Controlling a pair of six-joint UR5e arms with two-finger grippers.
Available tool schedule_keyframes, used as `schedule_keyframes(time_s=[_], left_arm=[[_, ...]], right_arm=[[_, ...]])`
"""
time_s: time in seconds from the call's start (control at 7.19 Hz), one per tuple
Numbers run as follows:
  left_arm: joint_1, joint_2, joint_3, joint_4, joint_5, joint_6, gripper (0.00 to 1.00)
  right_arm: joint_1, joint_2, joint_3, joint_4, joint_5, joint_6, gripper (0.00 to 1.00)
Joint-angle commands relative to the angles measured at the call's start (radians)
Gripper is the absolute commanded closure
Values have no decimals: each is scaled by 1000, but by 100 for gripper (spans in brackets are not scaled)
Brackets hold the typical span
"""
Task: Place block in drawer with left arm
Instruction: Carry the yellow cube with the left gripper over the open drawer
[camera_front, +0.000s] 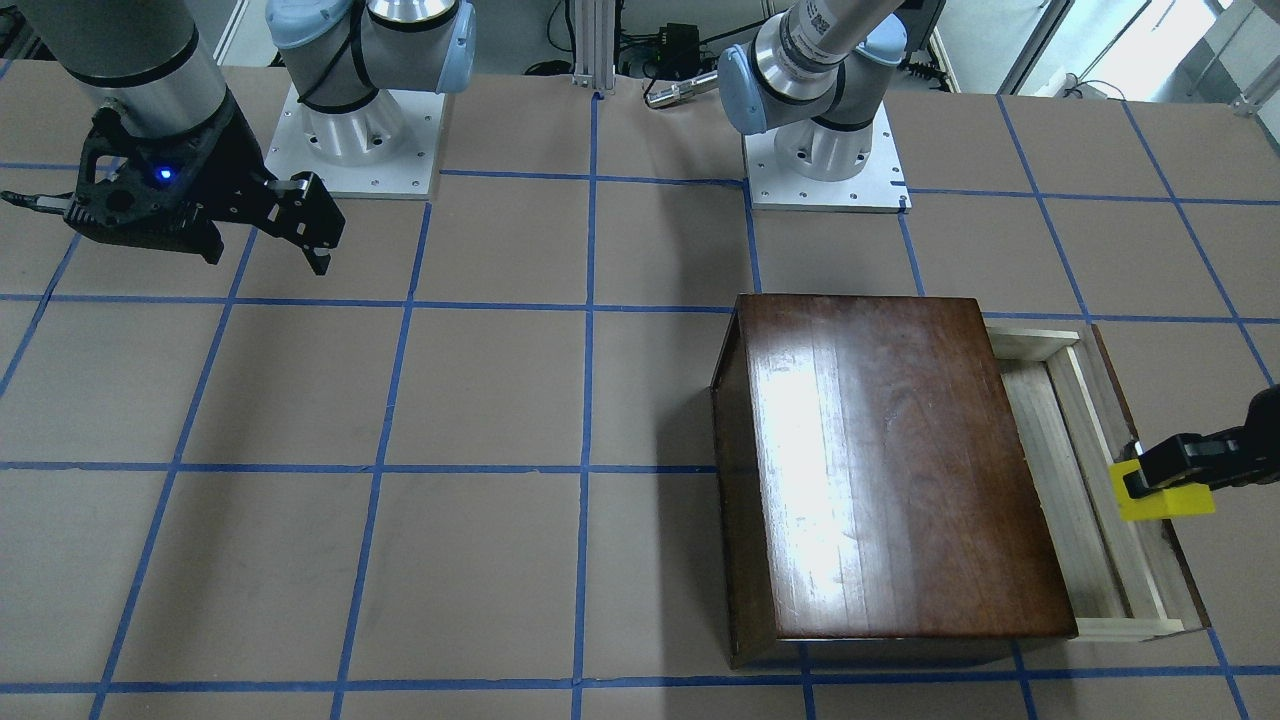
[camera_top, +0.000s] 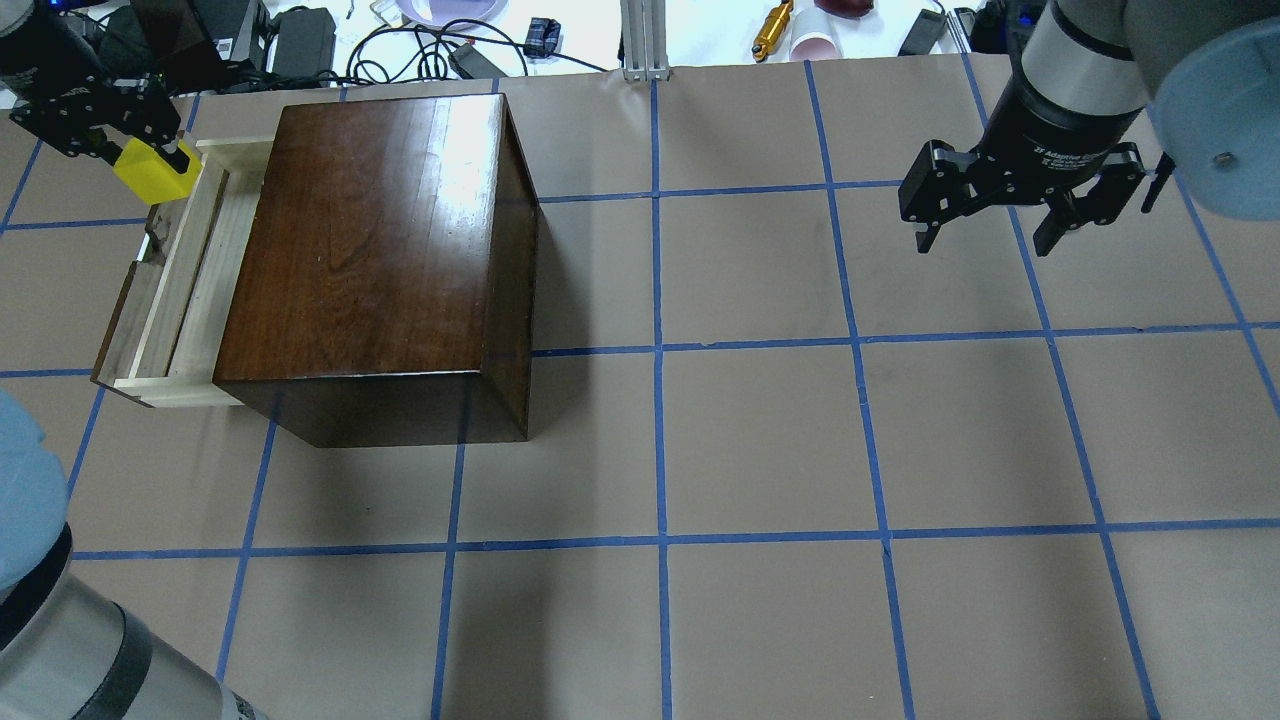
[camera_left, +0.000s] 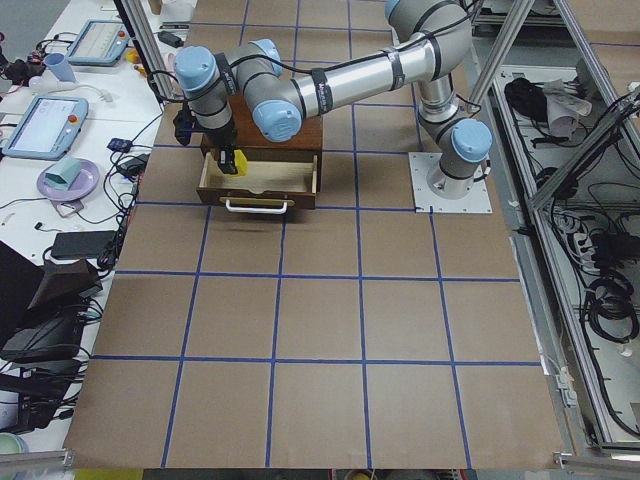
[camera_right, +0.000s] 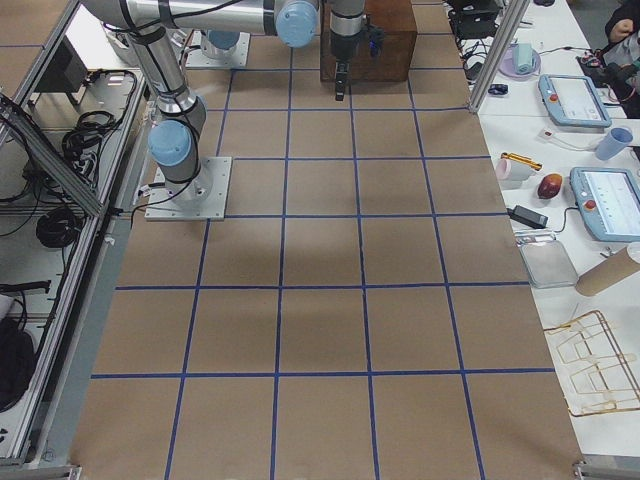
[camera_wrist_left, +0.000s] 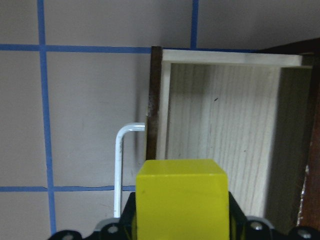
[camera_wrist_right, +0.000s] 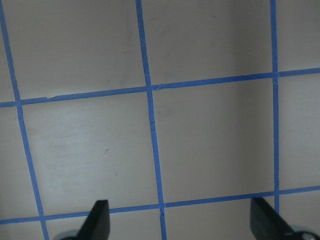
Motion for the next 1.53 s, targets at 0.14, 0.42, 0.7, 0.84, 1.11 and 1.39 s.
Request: schedule_keyframes(time_s=[0.14, 0.42, 0.7, 0.84, 1.11, 1.39], left_arm=[[-22, 10, -137, 154, -1, -20, 100], [-16, 7, -185, 222, 48, 69, 100], [-14, 6, -214, 249, 39, 82, 100], [-14, 3, -217, 250, 39, 85, 100], [-14, 3, -228, 250, 36, 82, 74], [-11, 12, -220, 250, 36, 80, 0]], right_arm=[[-1, 0, 1, 0, 0, 0, 0], [0, 0, -1, 0, 0, 0, 0], [0, 0, 1, 0, 0, 0, 0], [0, 0, -1, 0, 0, 0, 0], [0, 0, -1, 0, 0, 0, 0], [0, 0, -1, 0, 0, 0, 0]])
